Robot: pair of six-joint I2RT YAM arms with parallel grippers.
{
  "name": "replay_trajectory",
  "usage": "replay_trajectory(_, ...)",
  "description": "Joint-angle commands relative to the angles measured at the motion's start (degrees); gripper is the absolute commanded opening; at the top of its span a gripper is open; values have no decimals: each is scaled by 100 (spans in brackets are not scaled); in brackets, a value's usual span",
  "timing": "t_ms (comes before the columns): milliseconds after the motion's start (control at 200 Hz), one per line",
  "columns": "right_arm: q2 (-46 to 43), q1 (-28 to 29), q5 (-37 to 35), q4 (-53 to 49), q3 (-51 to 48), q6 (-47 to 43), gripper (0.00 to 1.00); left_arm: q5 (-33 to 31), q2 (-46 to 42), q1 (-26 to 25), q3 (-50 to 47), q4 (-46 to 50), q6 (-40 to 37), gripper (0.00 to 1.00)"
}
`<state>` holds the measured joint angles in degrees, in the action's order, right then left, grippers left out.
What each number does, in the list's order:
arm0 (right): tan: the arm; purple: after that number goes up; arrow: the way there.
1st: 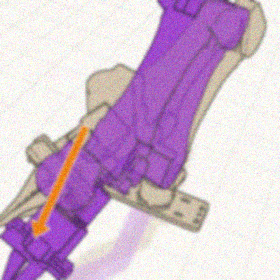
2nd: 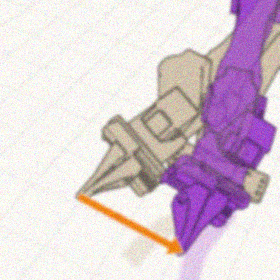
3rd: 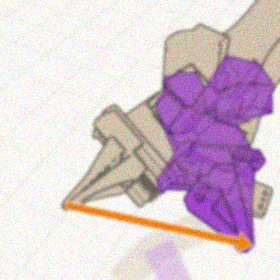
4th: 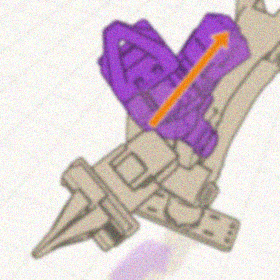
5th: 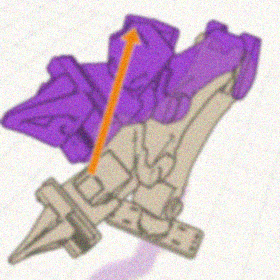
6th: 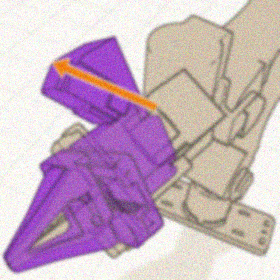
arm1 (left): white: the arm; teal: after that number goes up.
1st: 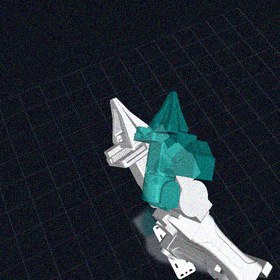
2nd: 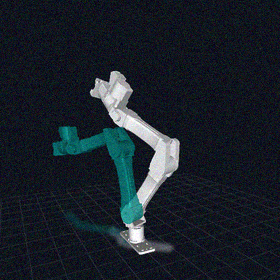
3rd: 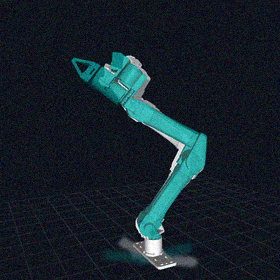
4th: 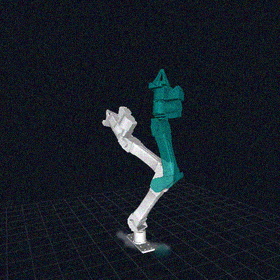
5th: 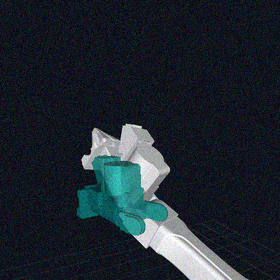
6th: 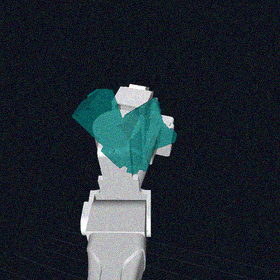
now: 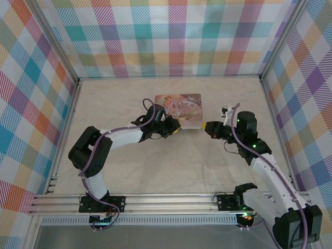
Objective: Unlock a padlock with a key
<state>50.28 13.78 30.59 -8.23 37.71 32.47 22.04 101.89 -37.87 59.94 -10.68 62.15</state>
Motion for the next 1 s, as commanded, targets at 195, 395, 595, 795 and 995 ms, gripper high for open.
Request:
replay_trajectory(195,-289,10,377,1450,-839,1192,0,301,-200,-72,190,-542,359,8)
replay_trajectory(395,-253,145,177,2379,-1539,1878,0,318,-179,-80,140,-658,411,8)
replay_trajectory(595,-249,213,113,2427,-1697,1946,0,336,-145,-80,41,-784,490,8)
replay_trajectory(795,-181,222,125,2290,-1578,1921,0,327,-143,-80,-5,-813,499,8)
replay_trajectory(995,190,361,160,2116,-1138,1927,0,331,-122,-89,-60,-927,544,8)
